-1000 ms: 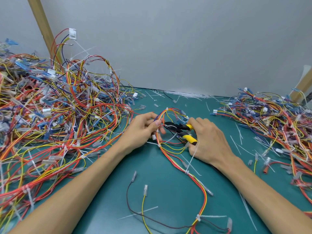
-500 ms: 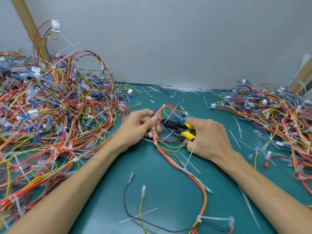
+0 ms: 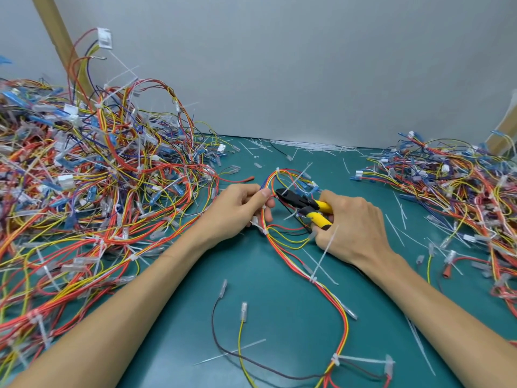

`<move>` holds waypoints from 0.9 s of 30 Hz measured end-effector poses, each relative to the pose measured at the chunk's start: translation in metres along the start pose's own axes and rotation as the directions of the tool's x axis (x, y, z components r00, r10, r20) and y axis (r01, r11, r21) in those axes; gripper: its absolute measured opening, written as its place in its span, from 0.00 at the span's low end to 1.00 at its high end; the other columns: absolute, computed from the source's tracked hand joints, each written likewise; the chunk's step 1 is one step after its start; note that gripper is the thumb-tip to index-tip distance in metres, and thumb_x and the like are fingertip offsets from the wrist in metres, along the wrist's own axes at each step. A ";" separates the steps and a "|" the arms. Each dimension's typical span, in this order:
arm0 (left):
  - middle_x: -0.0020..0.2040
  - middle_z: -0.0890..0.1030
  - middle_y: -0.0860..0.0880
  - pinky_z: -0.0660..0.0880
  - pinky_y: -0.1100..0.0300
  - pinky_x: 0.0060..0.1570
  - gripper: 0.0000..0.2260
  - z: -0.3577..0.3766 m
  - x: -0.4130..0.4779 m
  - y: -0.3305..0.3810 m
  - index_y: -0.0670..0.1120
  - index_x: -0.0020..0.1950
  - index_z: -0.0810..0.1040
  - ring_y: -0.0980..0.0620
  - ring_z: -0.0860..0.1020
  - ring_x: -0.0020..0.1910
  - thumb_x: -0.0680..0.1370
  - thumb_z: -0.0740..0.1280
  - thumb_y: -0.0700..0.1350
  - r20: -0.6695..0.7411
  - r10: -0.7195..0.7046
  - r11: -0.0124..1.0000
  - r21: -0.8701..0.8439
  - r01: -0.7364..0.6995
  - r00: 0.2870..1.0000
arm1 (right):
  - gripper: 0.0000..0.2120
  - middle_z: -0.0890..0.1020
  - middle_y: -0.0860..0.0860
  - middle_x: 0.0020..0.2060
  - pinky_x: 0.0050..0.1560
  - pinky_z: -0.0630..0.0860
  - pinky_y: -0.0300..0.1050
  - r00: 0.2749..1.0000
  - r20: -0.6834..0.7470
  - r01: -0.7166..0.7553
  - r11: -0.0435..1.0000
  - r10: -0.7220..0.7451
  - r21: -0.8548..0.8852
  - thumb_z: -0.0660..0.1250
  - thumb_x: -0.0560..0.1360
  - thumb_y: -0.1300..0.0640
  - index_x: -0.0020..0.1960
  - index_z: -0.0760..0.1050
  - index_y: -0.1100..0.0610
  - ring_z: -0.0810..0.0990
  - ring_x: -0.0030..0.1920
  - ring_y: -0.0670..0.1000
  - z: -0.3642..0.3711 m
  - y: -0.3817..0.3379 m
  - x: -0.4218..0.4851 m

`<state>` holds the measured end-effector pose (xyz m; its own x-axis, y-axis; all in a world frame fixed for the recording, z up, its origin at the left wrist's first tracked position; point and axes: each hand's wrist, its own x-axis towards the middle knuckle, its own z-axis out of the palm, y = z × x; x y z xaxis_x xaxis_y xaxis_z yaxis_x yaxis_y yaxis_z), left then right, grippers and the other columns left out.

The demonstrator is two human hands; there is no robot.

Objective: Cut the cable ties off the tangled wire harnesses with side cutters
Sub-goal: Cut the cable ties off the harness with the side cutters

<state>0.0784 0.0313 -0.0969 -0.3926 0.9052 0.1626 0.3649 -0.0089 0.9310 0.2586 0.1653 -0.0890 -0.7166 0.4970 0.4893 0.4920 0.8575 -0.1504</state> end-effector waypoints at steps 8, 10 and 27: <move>0.31 0.80 0.53 0.69 0.49 0.42 0.14 0.000 -0.002 0.003 0.46 0.43 0.76 0.56 0.76 0.29 0.84 0.56 0.45 0.032 -0.005 0.999 -0.033 0.006 0.999 | 0.20 0.76 0.50 0.39 0.39 0.63 0.43 0.997 -0.073 0.013 1.000 -0.013 -0.007 0.75 0.62 0.47 0.51 0.77 0.51 0.76 0.42 0.58 0.003 0.004 0.002; 0.30 0.80 0.53 0.69 0.49 0.43 0.13 0.000 -0.001 0.003 0.46 0.43 0.76 0.56 0.77 0.29 0.84 0.57 0.45 0.034 -0.005 0.999 -0.038 0.006 0.999 | 0.21 0.76 0.50 0.42 0.40 0.63 0.42 0.996 -0.086 0.010 1.000 -0.011 -0.005 0.76 0.62 0.47 0.53 0.78 0.50 0.76 0.42 0.57 0.002 0.004 0.002; 0.30 0.80 0.54 0.69 0.58 0.36 0.14 -0.001 0.000 0.002 0.46 0.43 0.76 0.58 0.77 0.28 0.84 0.56 0.46 0.053 -0.011 1.000 -0.003 0.011 0.999 | 0.20 0.79 0.51 0.40 0.39 0.71 0.47 0.994 -0.059 0.084 0.994 -0.088 -0.065 0.78 0.63 0.50 0.51 0.78 0.54 0.77 0.42 0.59 0.000 -0.001 0.002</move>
<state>0.0781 0.0307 -0.0946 -0.3514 0.9264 0.1350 0.3578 -0.0004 0.9338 0.2570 0.1652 -0.0881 -0.7268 0.4106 0.5507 0.4609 0.8859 -0.0522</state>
